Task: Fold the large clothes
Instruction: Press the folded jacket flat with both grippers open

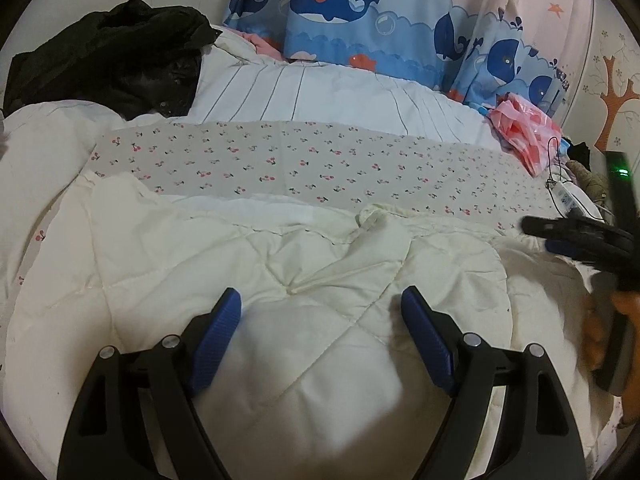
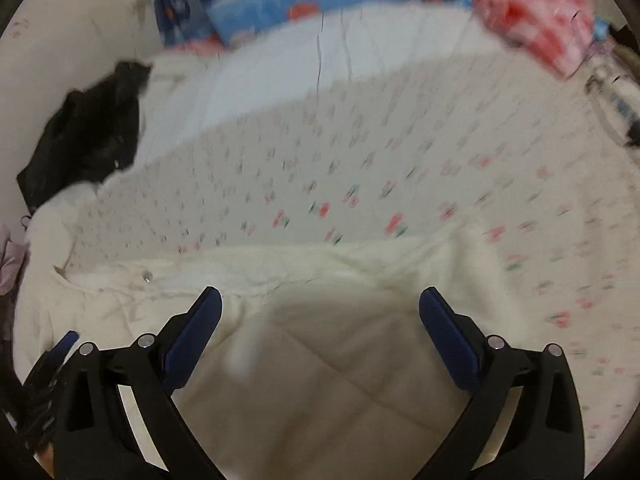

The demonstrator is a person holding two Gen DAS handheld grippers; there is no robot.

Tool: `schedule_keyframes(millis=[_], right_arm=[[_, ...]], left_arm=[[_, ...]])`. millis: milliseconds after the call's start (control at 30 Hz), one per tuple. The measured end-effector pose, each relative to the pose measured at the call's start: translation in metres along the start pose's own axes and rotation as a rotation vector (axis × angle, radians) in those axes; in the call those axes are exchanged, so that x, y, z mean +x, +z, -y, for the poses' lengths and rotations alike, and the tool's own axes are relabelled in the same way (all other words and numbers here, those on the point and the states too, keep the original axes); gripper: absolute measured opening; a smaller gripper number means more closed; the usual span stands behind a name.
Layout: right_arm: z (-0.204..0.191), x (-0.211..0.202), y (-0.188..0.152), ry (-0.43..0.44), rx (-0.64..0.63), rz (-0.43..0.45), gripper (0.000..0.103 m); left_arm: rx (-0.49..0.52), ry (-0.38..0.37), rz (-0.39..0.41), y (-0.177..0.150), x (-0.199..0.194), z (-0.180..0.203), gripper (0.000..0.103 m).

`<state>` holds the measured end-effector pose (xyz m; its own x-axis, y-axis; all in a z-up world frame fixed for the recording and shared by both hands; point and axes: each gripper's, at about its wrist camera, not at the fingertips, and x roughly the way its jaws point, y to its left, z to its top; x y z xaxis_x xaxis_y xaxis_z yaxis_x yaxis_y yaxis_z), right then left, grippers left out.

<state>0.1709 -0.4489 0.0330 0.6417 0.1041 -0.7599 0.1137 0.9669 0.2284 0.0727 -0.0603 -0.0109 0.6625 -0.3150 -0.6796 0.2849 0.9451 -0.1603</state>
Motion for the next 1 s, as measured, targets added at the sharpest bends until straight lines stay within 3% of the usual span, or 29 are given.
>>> schedule_keyframes(millis=[67, 133, 233, 833, 1000], right_arm=[[0.016, 0.015, -0.013, -0.039, 0.007, -0.028, 0.096], [0.032, 0.029, -0.023, -0.003, 0.064, -0.029, 0.096], [0.025, 0.029, -0.021, -0.036, 0.033, -0.023, 0.096], [0.042, 0.023, -0.025, 0.058, 0.094, 0.028, 0.096], [0.034, 0.028, -0.021, 0.006, 0.061, -0.014, 0.096]], left_arm=[[-0.001, -0.003, 0.000, 0.000, 0.000, 0.000, 0.079], [-0.002, -0.018, 0.004, 0.000, -0.001, 0.002, 0.079], [0.019, 0.006, 0.011, -0.002, -0.002, 0.006, 0.079], [0.020, 0.004, 0.020, -0.002, -0.003, 0.006, 0.079], [0.017, -0.005, 0.001, 0.001, -0.006, 0.005, 0.079]])
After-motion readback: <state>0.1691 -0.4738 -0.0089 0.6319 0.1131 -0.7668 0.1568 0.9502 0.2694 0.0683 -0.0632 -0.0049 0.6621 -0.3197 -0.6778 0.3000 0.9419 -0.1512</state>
